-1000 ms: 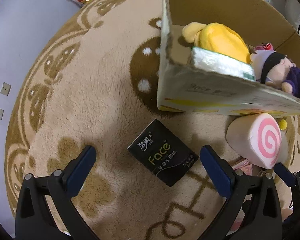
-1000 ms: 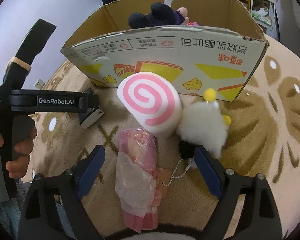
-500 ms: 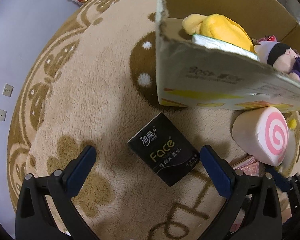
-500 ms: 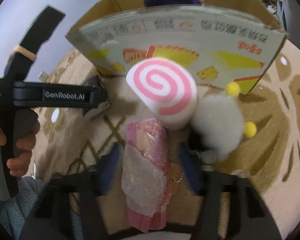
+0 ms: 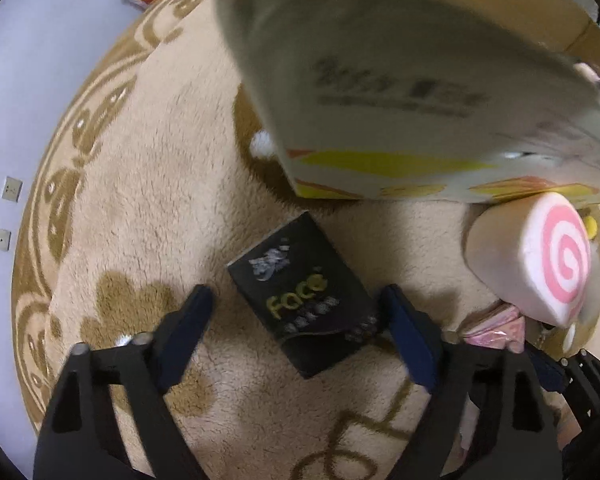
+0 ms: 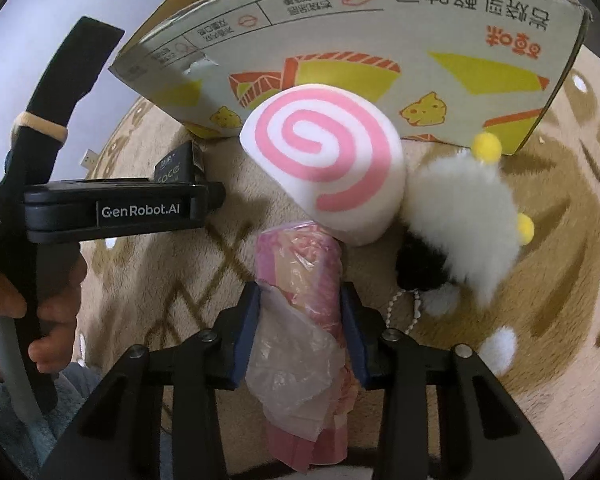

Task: Organize soft objects
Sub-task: 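Grasp the black Face tissue pack with the left gripper while the right holds the pink packet, then carry the pink packet and Face pack over the box while opening both grippers to drop them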

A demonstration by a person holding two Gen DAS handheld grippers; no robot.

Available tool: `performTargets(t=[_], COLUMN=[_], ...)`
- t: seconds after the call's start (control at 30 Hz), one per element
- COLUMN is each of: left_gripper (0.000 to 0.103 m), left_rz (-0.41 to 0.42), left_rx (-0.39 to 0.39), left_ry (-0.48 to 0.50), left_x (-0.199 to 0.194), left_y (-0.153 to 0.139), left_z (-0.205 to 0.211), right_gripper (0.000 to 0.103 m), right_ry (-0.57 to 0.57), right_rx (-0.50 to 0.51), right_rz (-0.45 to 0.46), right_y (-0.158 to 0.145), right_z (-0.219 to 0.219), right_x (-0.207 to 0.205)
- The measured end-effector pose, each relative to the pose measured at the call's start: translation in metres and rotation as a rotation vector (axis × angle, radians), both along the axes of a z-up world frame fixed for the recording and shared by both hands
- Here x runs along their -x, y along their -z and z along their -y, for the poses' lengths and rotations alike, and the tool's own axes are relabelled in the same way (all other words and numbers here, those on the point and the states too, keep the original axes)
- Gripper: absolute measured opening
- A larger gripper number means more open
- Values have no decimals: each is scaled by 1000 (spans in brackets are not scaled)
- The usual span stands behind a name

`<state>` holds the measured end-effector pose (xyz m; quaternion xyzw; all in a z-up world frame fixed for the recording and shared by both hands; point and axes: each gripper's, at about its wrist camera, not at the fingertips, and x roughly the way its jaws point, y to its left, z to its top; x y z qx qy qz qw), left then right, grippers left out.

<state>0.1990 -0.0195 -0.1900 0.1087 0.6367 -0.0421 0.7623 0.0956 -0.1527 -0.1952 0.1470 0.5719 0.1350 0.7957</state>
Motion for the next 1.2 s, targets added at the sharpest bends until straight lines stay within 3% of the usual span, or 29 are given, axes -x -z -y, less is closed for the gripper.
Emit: performTargets(t=[0.1,0.27,0.63,0.73,0.87,1.2], left_gripper=[64,61,51,50,50,50], left_rz=[-3,17,86,126,188,351], left_rx=[41,25,7,6,60,36], left_ry=[13,33,19,0,-28,-61], left_x=[4,13,37,41,50,76], left_y=[-2,-4,-26,-39,-62,-103], left_z=[3,6,-7,-13,-23,-26], right_gripper=[35,24,18,18,17,16], right_ry=[-4,5,32,41,51,145], right_rx=[11,-15,-8,-6,-9,-35], right_rz=[14,30,101,132,187,383], right_y=[-2,-11,-30,-41,-59,-109], right_z=[-3,-3,6,16,22,48], right_x=[1,0,5,8,18,31])
